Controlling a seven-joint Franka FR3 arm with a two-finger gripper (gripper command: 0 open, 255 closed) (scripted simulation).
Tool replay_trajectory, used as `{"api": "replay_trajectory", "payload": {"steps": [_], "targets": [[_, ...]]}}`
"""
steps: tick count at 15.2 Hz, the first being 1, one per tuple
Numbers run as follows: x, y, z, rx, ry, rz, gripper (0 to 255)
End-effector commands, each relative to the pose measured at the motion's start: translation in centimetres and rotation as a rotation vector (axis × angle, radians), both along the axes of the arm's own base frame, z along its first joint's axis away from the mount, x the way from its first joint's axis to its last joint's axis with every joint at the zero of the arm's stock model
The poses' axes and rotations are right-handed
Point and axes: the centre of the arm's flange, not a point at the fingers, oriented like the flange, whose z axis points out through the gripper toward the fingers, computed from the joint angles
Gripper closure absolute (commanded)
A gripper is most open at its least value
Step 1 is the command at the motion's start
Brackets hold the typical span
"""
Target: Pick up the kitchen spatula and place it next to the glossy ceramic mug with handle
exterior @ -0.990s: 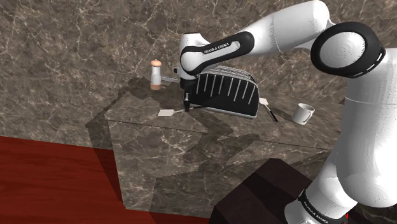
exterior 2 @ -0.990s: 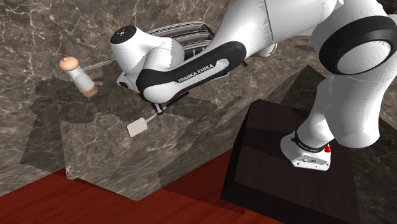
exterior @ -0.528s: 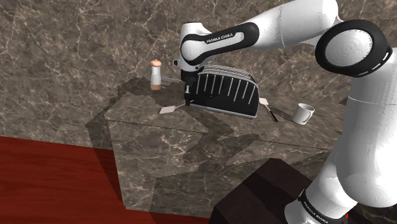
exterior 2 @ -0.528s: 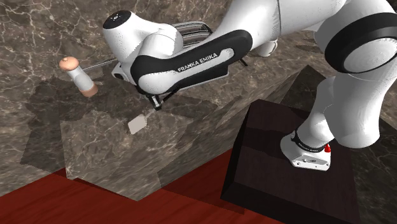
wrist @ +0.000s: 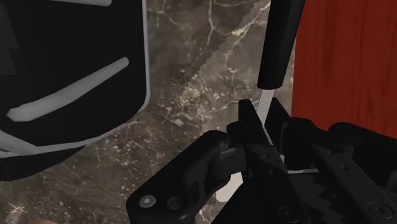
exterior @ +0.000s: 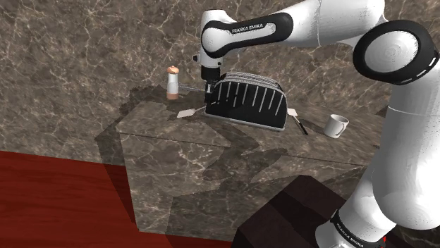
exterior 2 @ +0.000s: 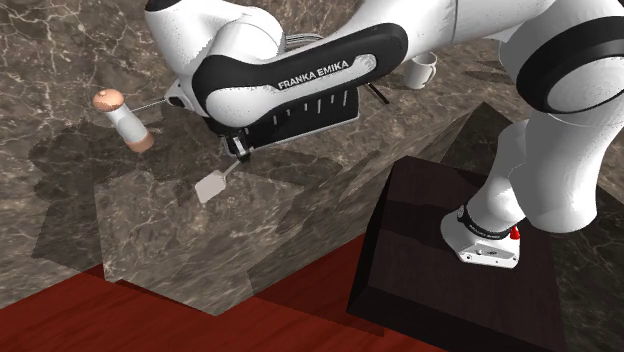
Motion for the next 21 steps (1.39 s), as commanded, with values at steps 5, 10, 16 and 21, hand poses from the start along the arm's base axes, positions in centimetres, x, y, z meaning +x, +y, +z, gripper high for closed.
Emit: {"api": "replay_trajectory", "payload": {"steps": [5,10,16,21], "targets": [[-0.1,0.0,3.1,0.000,0.001,0.000,255],[-0.1,0.0,5.7,0.000,0.001,0.000,255],[-4.7,-6.4,5.7,0.000,0.001,0.000,255],[-8.6,-11.8,5.7,0.000,0.001,0.000,255]]}}
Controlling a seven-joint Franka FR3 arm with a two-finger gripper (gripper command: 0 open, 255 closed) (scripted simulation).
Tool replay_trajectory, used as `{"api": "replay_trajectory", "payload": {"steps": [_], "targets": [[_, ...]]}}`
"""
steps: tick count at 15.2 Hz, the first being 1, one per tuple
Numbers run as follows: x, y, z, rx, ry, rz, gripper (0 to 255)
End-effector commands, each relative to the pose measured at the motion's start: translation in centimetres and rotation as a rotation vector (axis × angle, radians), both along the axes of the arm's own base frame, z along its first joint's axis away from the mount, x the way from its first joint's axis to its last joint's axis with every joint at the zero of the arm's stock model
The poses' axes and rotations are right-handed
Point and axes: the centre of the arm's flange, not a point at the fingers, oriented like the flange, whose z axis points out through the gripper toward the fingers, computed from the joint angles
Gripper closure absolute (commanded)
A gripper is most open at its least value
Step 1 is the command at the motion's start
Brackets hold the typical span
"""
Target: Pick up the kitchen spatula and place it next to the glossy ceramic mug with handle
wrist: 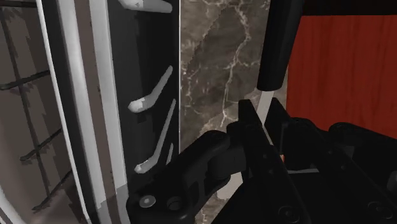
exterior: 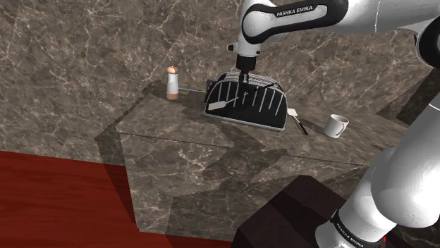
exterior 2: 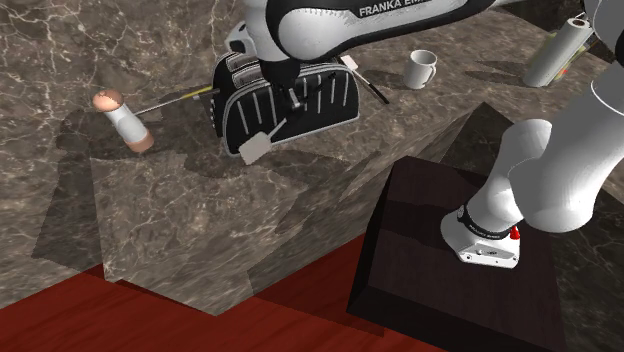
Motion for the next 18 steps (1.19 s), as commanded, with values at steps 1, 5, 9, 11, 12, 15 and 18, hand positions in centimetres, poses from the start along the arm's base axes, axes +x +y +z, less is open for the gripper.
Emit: {"api": "replay_trajectory", "payload": {"steps": [1,5,9,11,12,15,18], "targets": [[-1.6,-2.1,0.0,0.001,0.000,0.001,255],[-4.7,-6.4,0.0,0.001,0.000,0.001,255],[-7.8,-10.7,0.0,0.001,0.000,0.001,255],[-9.4,-12.8,0.0,0.001,0.000,0.001,255],[-10.1,-13.9,0.0,0.001,0.000,0.001,255],[-12.5,-17.1,0.1,0.001,0.000,0.001,255],[-14.8,-20.3,0.1,0.001,0.000,0.001,255]]}}
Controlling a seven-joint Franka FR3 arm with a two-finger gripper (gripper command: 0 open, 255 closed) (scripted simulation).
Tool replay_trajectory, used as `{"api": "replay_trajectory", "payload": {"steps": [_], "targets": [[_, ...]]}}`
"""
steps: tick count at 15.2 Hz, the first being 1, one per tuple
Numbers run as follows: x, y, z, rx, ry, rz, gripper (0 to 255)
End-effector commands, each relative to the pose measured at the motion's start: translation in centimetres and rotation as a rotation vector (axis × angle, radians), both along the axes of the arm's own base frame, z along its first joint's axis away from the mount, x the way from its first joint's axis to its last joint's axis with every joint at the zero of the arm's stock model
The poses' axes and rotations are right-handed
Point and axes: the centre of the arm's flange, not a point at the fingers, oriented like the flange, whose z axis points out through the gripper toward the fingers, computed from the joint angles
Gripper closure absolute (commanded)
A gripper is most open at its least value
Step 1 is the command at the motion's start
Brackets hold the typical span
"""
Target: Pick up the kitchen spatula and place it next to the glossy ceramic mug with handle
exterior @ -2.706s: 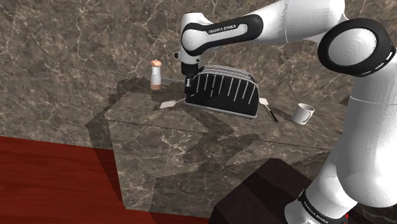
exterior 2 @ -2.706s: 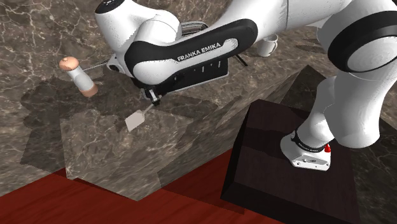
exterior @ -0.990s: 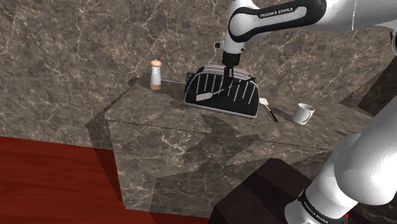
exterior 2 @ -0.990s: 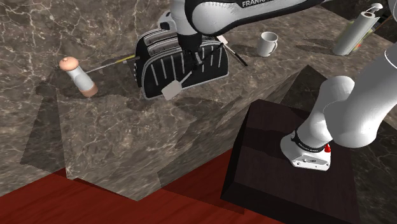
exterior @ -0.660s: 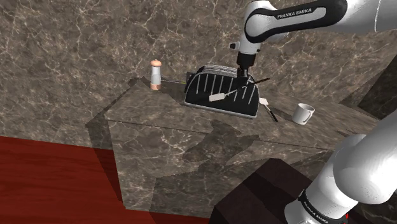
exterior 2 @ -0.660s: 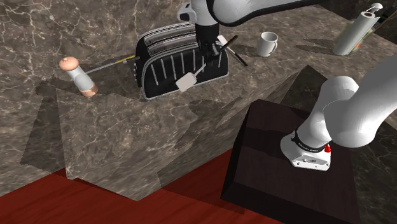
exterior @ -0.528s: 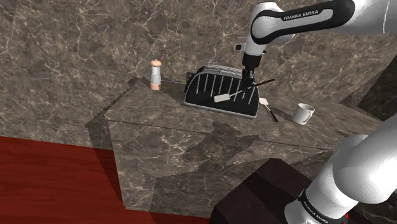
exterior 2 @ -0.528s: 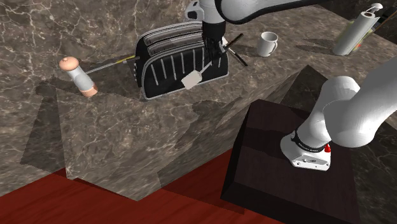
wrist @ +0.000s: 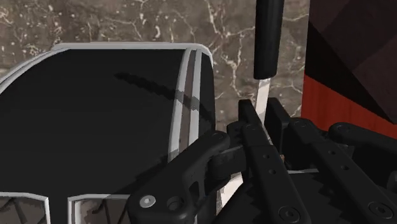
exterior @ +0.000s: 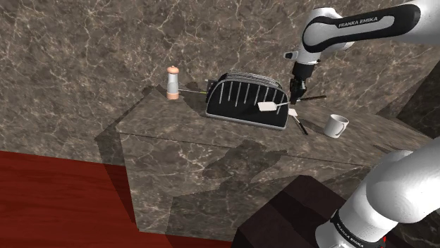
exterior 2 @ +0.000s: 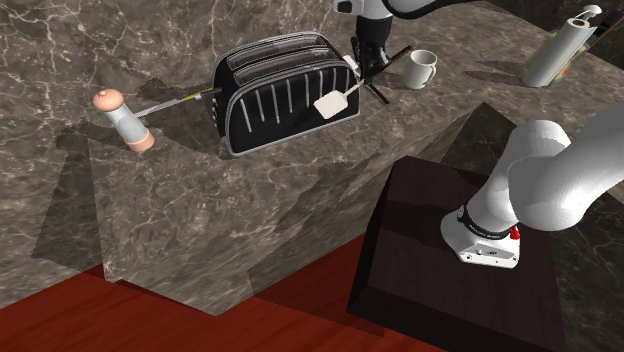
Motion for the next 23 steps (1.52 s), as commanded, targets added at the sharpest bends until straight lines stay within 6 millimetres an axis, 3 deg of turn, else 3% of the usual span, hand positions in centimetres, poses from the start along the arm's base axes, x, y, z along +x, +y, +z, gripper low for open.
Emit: {"api": "replay_trajectory", "payload": {"steps": [1,9,23], "targets": [[-1.7,-2.0,-0.2,0.000,0.000,0.001,255],[-7.9,-10.6,-0.2,0.000,0.000,0.001,255],[-8.1,-10.9,-7.1,0.000,0.000,0.001,255]]}}
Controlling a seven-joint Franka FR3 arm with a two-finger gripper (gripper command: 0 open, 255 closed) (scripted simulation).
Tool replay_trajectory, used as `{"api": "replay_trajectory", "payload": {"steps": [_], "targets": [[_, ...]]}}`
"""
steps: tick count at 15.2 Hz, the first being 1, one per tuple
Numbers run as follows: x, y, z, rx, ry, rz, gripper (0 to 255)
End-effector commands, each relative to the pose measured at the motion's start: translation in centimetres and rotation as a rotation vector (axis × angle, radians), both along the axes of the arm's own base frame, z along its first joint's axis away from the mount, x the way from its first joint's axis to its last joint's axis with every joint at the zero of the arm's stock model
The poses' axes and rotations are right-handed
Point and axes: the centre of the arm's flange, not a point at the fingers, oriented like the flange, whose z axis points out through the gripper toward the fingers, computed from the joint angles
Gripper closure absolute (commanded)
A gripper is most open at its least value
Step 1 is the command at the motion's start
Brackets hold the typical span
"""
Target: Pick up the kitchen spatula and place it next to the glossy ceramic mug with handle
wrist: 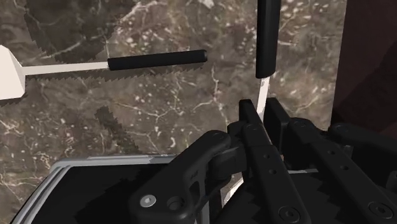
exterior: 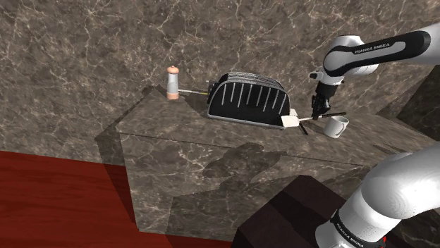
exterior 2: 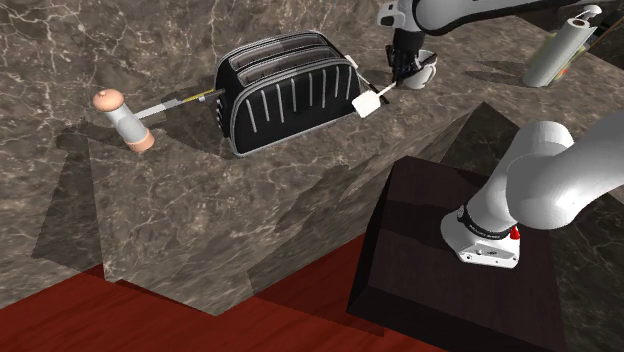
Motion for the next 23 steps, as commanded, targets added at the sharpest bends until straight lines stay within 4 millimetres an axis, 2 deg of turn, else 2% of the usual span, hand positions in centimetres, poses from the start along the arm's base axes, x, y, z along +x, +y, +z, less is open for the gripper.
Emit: {"api": "replay_trajectory", "payload": {"steps": [1,17,23], "targets": [[0.0,0.0,-1.1,0.000,0.000,0.000,255],[0.0,0.0,-9.9,0.000,0.000,0.000,255],[0.0,0.0,-9.9,0.000,0.000,0.000,255]]}}
